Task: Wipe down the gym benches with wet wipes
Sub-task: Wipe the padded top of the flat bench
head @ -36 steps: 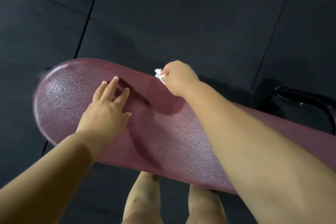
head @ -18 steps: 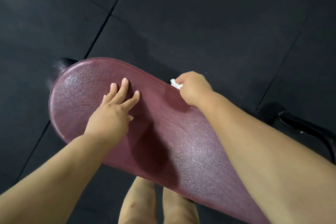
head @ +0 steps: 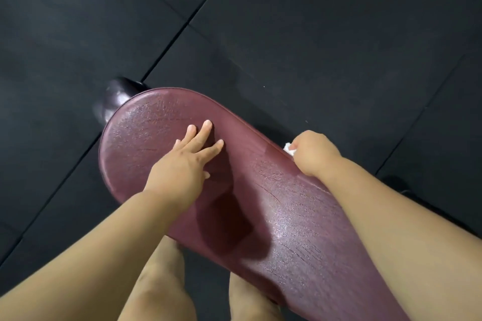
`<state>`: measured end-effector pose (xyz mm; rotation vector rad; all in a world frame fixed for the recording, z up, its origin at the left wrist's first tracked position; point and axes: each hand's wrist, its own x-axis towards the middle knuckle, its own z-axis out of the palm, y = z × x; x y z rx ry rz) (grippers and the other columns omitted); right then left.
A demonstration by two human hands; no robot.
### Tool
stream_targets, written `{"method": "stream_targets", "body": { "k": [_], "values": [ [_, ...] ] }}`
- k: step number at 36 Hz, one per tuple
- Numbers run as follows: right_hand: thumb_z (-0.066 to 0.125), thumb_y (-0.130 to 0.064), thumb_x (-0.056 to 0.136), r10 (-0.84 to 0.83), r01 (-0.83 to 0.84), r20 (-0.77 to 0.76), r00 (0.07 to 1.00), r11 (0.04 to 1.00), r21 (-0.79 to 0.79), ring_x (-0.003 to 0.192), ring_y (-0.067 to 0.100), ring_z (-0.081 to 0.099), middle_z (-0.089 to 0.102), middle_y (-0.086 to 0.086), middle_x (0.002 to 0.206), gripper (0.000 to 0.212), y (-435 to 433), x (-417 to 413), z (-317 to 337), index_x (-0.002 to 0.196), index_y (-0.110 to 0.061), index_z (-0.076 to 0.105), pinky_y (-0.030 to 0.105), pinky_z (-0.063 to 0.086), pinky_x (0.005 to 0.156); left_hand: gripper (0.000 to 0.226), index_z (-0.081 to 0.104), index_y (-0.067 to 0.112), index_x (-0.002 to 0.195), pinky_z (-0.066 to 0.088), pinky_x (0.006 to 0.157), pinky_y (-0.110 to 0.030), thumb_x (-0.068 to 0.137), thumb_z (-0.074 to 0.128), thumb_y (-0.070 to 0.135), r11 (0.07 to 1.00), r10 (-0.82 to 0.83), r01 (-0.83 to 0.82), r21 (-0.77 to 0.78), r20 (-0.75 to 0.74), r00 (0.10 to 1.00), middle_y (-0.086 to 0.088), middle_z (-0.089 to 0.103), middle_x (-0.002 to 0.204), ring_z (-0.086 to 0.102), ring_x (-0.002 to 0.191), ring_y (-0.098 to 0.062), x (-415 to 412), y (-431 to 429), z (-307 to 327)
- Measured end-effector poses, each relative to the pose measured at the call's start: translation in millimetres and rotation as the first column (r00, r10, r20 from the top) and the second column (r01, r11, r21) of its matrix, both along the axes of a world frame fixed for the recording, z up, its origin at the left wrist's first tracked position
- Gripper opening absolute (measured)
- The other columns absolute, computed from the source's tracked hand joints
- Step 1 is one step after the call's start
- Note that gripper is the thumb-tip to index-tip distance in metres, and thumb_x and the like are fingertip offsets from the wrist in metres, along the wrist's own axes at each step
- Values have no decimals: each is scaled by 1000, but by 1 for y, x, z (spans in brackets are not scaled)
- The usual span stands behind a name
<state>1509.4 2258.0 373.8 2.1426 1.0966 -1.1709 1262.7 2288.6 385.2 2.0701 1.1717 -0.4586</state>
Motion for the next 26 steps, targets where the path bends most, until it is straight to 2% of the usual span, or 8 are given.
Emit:
{"method": "stream_targets", "body": {
  "k": [3, 5, 7, 10, 16, 20, 24, 26],
  "values": [
    [50, -4, 87, -41, 40, 33, 999, 999, 24, 94, 31, 61, 67, 10, 111, 34, 14, -18, -4, 114, -16, 67, 27, 45, 73, 54, 44, 30, 138, 35, 104, -25, 89, 61, 17, 994, -17, 8, 113, 76, 997, 8, 10, 157, 15, 144, -12, -15, 7, 5],
    [50, -1, 86, -74, 72, 41, 996, 997, 41, 86, 29, 59, 67, 9, 109, 35, 28, -32, -6, 114, -15, 67, 27, 45, 69, 49, 65, 16, 119, 48, 91, -34, 73, 78, 11, 985, -37, 19, 173, 99, 994, -5, 41, 146, 40, 133, -26, -32, 15, 3],
    [53, -3, 88, -109, 106, 43, 993, 992, 71, 78, 28, 57, 67, 9, 103, 31, 47, -49, -9, 112, -14, 67, 27, 44, 66, 51, 70, 8, 110, 51, 85, -46, 62, 85, 8, 984, -49, 36, 176, 73, 996, -13, 51, 136, 49, 125, -35, -55, 23, -2],
    [56, -12, 92, -166, 160, 40, 985, 980, 122, 75, 28, 59, 66, 8, 93, 19, 77, -76, -10, 106, -13, 68, 27, 45, 65, 54, 71, 7, 107, 51, 84, -46, 55, 88, 9, 971, -99, 85, 223, 53, 994, -14, 56, 131, 55, 118, -37, -87, 36, -1],
    [50, 0, 86, -161, 161, -12, 987, 977, 140, 96, 29, 62, 66, 8, 114, 35, 125, -114, -4, 113, -14, 68, 34, 53, 84, 52, 70, 8, 110, 57, 81, -41, 60, 84, 7, 965, -172, 146, 217, 107, 979, -9, 54, 134, 54, 121, -29, -133, 48, -7],
    [53, -4, 87, -166, 171, -45, 985, 968, 181, 97, 28, 63, 67, 8, 112, 29, 149, -140, 2, 109, -11, 69, 37, 51, 91, 48, 70, 12, 109, 58, 73, -43, 64, 83, 8, 992, -37, 14, 127, 175, 984, -2, 56, 133, 58, 117, -25, -149, 51, -5],
    [50, -1, 86, 39, -38, -3, 999, 978, 205, 82, 25, 55, 66, 7, 109, 34, 168, -176, 8, 111, -16, 69, 31, 50, 78, 35, 67, 21, 109, 57, 60, -32, 75, 75, 16, 991, 88, -103, 83, 173, 981, 6, 58, 125, 64, 98, -24, -164, 50, 6],
    [50, -1, 85, 196, -196, 21, 980, 958, 207, 81, 25, 54, 65, 7, 110, 37, 173, -197, 9, 113, -19, 67, 30, 45, 71, 30, 63, 25, 116, 54, 66, -33, 87, 62, 23, 986, 148, -157, 54, 140, 979, 9, 54, 124, 59, 102, -21, -176, 47, 7]
  ]
}}
